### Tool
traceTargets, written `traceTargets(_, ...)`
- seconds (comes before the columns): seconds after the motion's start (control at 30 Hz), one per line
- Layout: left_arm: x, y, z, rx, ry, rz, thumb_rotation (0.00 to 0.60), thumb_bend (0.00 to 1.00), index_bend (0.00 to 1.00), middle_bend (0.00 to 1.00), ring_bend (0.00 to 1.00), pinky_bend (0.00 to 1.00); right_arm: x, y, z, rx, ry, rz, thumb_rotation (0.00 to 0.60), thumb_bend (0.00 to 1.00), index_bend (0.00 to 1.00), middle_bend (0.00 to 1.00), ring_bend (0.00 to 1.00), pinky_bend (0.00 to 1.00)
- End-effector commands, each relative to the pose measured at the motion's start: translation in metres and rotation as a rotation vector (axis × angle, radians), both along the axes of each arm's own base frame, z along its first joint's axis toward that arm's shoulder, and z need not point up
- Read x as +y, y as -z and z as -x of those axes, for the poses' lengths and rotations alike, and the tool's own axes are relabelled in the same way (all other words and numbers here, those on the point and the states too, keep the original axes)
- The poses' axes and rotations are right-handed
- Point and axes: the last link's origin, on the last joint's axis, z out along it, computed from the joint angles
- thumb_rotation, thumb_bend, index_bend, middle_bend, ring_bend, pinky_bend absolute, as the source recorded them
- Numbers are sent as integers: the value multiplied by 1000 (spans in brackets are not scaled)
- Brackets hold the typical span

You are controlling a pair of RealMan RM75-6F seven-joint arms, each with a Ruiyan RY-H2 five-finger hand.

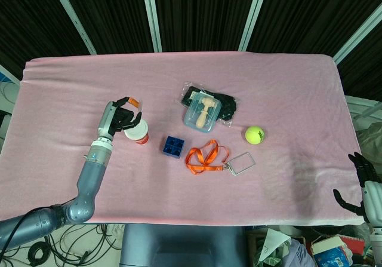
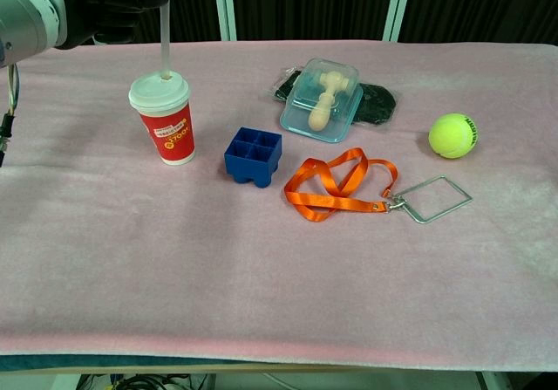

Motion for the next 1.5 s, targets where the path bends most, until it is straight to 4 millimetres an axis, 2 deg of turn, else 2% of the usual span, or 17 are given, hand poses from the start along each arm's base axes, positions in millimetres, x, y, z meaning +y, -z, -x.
traceTargets(0.03, 0, 0, 0, -2, 0, -1, 600, 421, 587, 1000, 1000, 1000, 0, 0, 0, 0, 0, -1, 600, 262, 0, 0, 0, 197)
traceTargets(1.5, 0, 5, 3, -4, -9, 2, 600, 421, 586, 1000, 1000, 1000, 1, -1, 0, -3, -1, 4, 600, 263, 0, 0, 0, 198)
